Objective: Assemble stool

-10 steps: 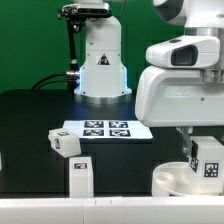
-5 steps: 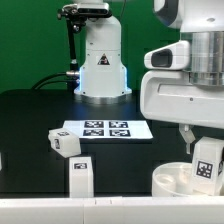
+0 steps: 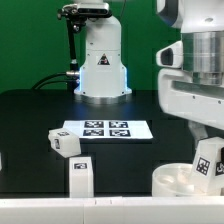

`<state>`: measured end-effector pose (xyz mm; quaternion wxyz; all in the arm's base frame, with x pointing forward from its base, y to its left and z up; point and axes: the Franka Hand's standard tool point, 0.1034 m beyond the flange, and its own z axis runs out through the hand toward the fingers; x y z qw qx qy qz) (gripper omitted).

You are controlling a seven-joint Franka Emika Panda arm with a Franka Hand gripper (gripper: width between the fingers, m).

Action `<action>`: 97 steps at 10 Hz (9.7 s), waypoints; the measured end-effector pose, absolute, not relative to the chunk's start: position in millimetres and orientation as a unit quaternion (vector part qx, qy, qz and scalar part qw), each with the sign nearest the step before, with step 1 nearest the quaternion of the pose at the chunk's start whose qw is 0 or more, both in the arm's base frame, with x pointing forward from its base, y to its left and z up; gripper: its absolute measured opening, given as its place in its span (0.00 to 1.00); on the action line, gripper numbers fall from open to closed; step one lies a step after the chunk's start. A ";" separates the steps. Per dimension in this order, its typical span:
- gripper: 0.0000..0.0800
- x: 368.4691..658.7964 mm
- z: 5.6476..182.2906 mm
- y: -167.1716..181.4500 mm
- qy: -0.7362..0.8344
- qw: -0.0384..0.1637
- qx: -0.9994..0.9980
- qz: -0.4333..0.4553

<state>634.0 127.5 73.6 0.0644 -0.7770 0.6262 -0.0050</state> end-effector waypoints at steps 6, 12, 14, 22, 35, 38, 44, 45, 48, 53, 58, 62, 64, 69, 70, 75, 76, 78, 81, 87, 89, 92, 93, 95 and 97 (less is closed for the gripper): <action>0.42 635.1 71.7 136.5 0.817 0.104 -0.567 0.023; 0.42 640.7 71.0 138.9 0.901 0.171 -0.399 0.019; 0.49 640.1 70.7 140.7 0.890 0.171 -0.422 0.015; 0.81 636.9 96.2 146.1 0.721 0.164 -0.673 -0.010; 0.81 632.1 102.2 130.5 0.085 0.053 -0.990 -0.101; 0.81 626.0 96.9 134.3 -0.131 0.013 -0.987 -0.093; 0.81 625.8 90.3 125.0 -0.446 -0.058 -0.891 -0.064; 0.81 623.9 84.2 127.5 -0.492 -0.072 -0.866 -0.043; 0.81 624.0 68.0 121.3 -0.548 -0.083 -0.832 -0.022; 0.49 625.2 65.6 120.1 -0.473 -0.081 -0.877 -0.029; 0.42 638.5 67.0 96.1 -0.226 -0.046 -0.972 -0.042; 0.42 637.5 66.2 94.6 -0.108 -0.040 -0.993 -0.038; 0.42 640.9 66.1 87.3 0.001 -0.026 -0.999 -0.043; 0.42 638.6 65.7 73.4 0.299 -0.002 -0.954 -0.033; 0.42 638.8 65.8 71.8 0.324 -0.002 -0.946 -0.033; 0.42 628.4 62.0 53.5 0.649 0.013 -0.759 -0.053; 0.42 624.5 61.6 52.0 0.686 0.014 -0.726 -0.051; 0.42 621.6 61.3 50.8 0.709 0.010 -0.703 -0.054; 0.75 620.8 59.2 53.1 0.718 0.013 -0.694 -0.050; 0.81 624.1 88.5 41.5 0.695 0.038 -0.716 -0.053; 0.81 623.9 88.0 41.2 0.695 0.038 -0.716 -0.053; 0.81 614.7 93.1 0.2 0.713 0.061 -0.696 -0.062; 0.81 614.0 94.0 -13.0 0.726 0.064 -0.682 -0.062; 0.81 615.0 93.2 -9.9 0.693 0.063 -0.715 -0.068; 0.81 614.8 92.7 -10.5 0.693 0.063 -0.715 -0.068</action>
Offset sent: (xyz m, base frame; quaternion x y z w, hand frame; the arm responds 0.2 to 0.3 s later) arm 0.0000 0.0000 0.0000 0.0000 0.0000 0.1296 0.9916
